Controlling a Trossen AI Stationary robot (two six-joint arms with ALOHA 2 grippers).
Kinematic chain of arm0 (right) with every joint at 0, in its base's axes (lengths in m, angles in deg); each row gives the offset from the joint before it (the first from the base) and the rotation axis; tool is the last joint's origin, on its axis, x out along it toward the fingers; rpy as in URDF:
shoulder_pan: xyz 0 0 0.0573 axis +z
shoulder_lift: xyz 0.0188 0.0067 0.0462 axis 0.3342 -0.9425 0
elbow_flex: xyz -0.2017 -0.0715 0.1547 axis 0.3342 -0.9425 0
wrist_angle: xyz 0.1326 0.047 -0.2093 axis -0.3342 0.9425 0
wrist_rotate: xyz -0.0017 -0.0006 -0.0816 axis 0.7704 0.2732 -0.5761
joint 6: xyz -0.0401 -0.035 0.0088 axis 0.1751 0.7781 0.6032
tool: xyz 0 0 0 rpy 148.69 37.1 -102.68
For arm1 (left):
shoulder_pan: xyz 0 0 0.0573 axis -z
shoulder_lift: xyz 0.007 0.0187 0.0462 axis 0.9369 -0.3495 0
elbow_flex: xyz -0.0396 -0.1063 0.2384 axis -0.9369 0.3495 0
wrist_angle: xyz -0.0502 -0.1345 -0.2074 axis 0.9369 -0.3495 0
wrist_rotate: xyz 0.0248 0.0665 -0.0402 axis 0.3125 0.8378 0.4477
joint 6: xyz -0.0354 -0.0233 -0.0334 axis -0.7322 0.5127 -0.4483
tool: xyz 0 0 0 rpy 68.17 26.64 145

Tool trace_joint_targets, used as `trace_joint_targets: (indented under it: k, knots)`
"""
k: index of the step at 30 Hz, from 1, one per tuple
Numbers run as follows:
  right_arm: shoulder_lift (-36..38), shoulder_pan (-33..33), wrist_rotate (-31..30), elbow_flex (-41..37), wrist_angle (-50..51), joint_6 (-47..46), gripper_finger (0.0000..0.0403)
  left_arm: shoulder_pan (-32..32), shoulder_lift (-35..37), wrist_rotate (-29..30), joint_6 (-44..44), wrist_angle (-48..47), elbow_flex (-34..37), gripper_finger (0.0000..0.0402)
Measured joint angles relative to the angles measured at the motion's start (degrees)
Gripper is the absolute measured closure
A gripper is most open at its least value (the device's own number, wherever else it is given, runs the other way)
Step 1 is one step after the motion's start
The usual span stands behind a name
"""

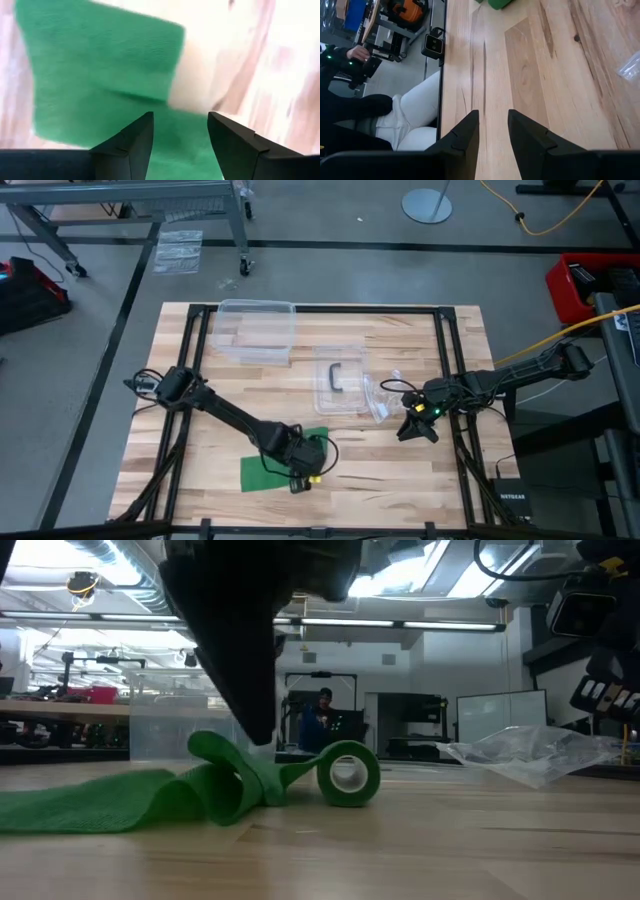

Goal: Roll bandage
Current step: Roll the green bandage

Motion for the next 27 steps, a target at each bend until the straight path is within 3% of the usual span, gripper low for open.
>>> trace_joint_targets:
  k: [10,27]
  knots:
    - [0.0,0.0,-1.2,0.0,0.0,0.0,0.0295,0.9,0.0,15.1,4.0,9.4,0.0,0.0222]
    - [0.0,0.0,-2.0,0.0,-0.1,1.3,0.0295,3.6,-2.5,15.9,9.1,12.7,0.4,0.0222]
